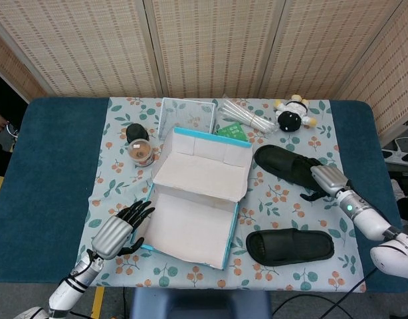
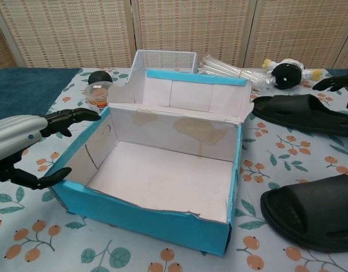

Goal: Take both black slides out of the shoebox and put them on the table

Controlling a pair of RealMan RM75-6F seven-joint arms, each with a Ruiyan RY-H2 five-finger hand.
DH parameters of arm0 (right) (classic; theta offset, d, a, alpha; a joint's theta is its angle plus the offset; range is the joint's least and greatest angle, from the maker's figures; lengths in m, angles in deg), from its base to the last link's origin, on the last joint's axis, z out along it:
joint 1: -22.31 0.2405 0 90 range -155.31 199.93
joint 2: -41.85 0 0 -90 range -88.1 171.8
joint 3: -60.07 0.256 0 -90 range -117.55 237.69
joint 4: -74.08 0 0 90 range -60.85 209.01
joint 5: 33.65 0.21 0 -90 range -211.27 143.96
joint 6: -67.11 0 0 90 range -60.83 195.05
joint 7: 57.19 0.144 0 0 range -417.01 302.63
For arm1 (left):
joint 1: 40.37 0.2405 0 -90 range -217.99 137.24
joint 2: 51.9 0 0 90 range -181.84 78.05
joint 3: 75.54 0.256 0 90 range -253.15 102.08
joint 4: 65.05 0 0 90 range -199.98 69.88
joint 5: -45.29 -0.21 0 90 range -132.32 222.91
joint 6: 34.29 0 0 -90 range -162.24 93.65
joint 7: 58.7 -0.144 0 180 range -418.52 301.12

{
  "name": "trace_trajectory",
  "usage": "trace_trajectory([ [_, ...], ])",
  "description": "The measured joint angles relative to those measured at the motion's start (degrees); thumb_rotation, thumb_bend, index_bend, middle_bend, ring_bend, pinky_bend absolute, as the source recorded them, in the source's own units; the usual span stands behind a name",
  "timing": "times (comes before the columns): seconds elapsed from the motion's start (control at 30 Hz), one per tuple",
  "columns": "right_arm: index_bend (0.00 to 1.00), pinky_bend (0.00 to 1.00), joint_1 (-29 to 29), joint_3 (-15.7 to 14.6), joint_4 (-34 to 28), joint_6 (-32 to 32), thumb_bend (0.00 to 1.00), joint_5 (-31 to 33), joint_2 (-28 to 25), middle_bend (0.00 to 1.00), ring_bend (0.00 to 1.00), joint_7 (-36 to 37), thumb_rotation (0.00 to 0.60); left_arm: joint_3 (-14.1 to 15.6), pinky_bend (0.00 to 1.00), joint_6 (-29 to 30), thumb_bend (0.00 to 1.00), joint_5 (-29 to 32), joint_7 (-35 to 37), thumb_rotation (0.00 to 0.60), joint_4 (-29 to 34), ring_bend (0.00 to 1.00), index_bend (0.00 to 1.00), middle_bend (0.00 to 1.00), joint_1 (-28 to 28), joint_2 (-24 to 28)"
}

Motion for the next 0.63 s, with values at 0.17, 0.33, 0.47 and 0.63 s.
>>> trace_trajectory([
  [0.17, 0.0, 0.18, -4.15, 0.15, -2.54, 9.45, 0.18, -1.28, -0.92, 0.0, 0.0, -0.78, 0.514, 0.82, 0.2, 3.38, 0.41, -1.59, 1.67, 0.6, 0.25, 0.0, 0.0, 0.0, 1.29, 1.22],
  [0.33, 0.0, 0.01, -13.1, -0.98, -7.01, 29.45, 0.18, -4.29, -1.12, 0.0, 0.0, -6.57, 0.514, 1.63, 0.13, 13.41, 0.41, -2.28, 3.47, 0.6, -2.21, 0.0, 0.0, 0.0, 6.61, 3.21],
  [0.47, 0.0, 0.0, -22.76, -2.49, -10.88, 48.02, 0.18, -7.32, -0.56, 0.0, 0.0, -17.78, 0.516, 1.73, 0.13, 22.22, 0.41, -0.46, 8.24, 0.596, -6.61, 0.0, 0.0, 0.0, 13.29, 5.03],
  [0.63, 0.0, 0.0, -30.73, -3.74, -15.68, 58.3, 0.18, -10.08, -0.49, 0.0, 0.0, -30.23, 0.516, 1.06, 0.13, 25.17, 0.41, 1.95, 15.45, 0.592, -12.51, 0.0, 0.0, 0.0, 16.74, 7.36],
])
